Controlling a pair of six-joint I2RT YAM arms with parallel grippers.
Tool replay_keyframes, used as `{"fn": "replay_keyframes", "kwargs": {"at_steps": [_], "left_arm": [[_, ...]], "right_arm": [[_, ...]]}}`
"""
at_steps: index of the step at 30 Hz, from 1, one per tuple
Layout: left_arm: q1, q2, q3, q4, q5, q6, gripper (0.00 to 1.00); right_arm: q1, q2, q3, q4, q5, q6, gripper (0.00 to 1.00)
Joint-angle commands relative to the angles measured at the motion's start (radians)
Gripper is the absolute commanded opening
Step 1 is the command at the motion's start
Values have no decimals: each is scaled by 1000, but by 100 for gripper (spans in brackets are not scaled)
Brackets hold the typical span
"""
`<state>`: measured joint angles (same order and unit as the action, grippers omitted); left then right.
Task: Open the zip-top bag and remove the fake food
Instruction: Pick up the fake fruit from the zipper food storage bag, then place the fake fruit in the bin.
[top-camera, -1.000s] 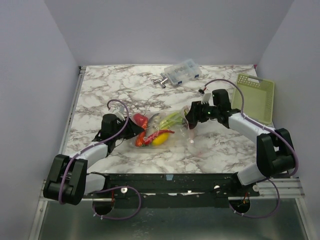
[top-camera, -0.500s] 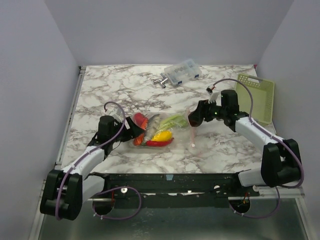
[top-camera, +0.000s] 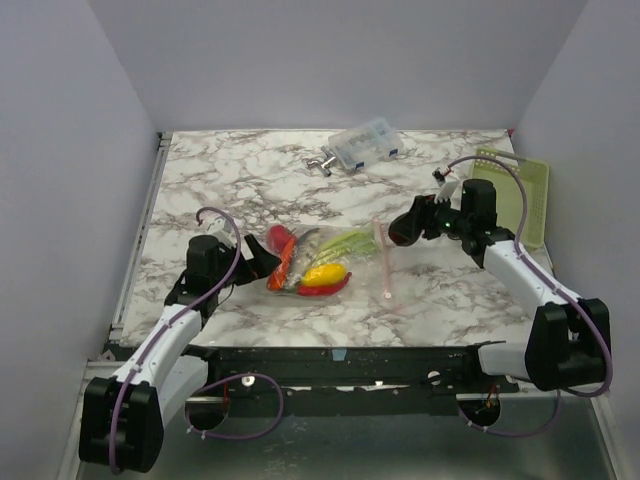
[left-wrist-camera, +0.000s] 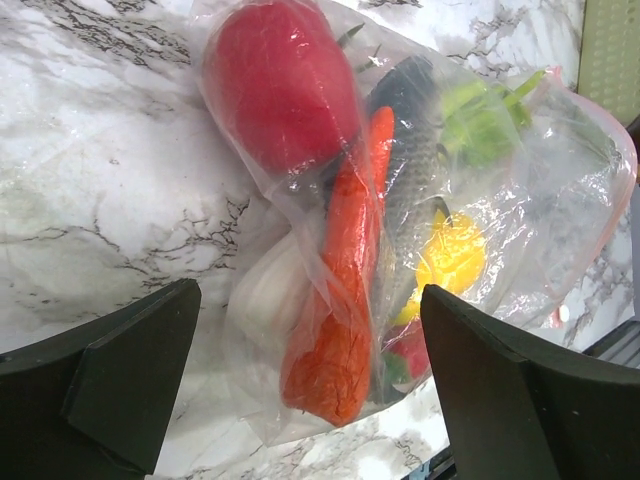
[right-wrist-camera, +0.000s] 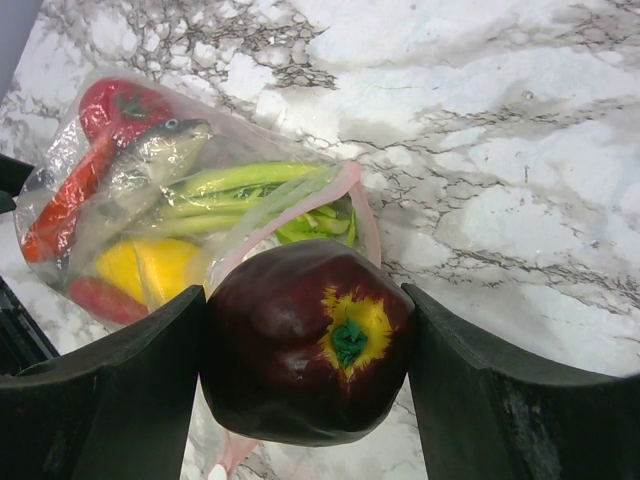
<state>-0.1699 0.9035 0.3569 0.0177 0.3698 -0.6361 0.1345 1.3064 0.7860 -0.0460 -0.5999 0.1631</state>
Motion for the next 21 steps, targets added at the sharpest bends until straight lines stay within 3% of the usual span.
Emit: {"fn": "replay_keyframes", "kwargs": {"at_steps": [1,13,21], "left_arm": [[18,-47,10,-64,-29,34,94],[36,-217,65,-194,-51,74,98],[46,-285,140,-261,-23,92,99]], "right_arm": [[-27,-46,-15,27,-24,-14,47],[-128,-107,-27,37,-74,28,47],[-306,-127,-26,86,-86,81,47]]}}
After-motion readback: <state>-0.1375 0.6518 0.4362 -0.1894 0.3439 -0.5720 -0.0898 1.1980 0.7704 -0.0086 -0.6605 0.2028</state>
